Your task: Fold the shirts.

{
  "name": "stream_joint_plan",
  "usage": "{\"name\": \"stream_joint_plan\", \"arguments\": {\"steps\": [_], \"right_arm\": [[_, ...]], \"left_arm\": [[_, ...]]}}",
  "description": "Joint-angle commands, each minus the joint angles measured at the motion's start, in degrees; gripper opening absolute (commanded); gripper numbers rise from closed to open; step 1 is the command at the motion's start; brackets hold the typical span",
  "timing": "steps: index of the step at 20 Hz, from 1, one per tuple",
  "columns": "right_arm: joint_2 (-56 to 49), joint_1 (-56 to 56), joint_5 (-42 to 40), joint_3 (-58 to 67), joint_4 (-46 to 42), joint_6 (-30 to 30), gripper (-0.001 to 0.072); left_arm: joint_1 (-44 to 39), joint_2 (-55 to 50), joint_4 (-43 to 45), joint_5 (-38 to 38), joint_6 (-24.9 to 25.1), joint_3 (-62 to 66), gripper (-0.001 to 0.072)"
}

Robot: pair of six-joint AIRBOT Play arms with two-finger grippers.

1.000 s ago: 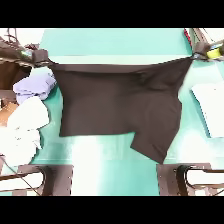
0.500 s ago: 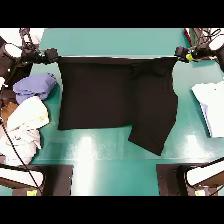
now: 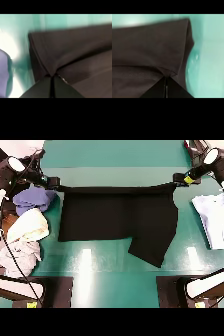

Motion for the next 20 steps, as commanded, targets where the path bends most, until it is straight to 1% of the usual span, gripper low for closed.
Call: {"name": "stream_joint_plan", "arguments": {"steps": [1,3,4,5,6,7,8,10,13,15,18,20], "right_arm": [[-0.04,0.63,5.16,-3.23,-1.70,0.02,0.0015],[-0.04,0.76,4.55,-5.62,-1.68,0.31,0.0018],[-0.02,0.83,4.52,-6.29,-1.18,0.31,0.0022],[-0.04,0.92,4.48,-6.69,-0.57,0.28,0.0110],[-0.04,0.94,4.39,-6.80,0.72,0.28,0.0291],[0.02,0.94,4.50,-6.80,2.21,0.28,0.0359],[0.26,0.94,4.81,-6.80,3.56,0.26,0.0359],[1.75,0.92,5.75,-6.73,4.76,0.11,0.0359],[6.73,0.87,8.98,-6.78,4.81,-3.04,0.0357],[10.47,0.90,9.73,-6.82,4.83,-3.72,0.0357],[15.04,0.96,8.24,-6.82,4.90,-3.93,0.0356],[17.14,0.94,8.04,-6.82,6.36,-4.52,0.0356]], "left_arm": [[0.00,-0.22,2.40,-4.98,0.07,-1.70,0.0023],[0.00,-0.31,2.38,-5.01,-0.07,-3.52,0.0036],[0.00,-0.31,2.40,-4.98,-0.42,-4.26,0.0257],[0.00,-0.31,2.43,-4.98,-1.14,-4.81,0.0456],[0.00,-0.31,2.45,-5.07,-1.84,-4.92,0.0466],[0.00,-0.31,2.40,-5.27,-2.08,-4.90,0.0466],[0.00,-0.28,2.49,-6.08,-2.40,-4.85,0.0467],[1.09,0.11,2.84,-10.91,-3.10,-3.78,0.0466],[4.74,3.85,2.21,-16.81,-2.95,-4.04,0.0466],[7.02,9.05,-0.52,-17.09,-2.82,-8.37,0.0466],[8.28,16.57,-6.34,-15.63,0.48,-20.72,0.0466],[8.28,19.69,-7.28,-13.27,1.20,-29.92,0.0466]]}}
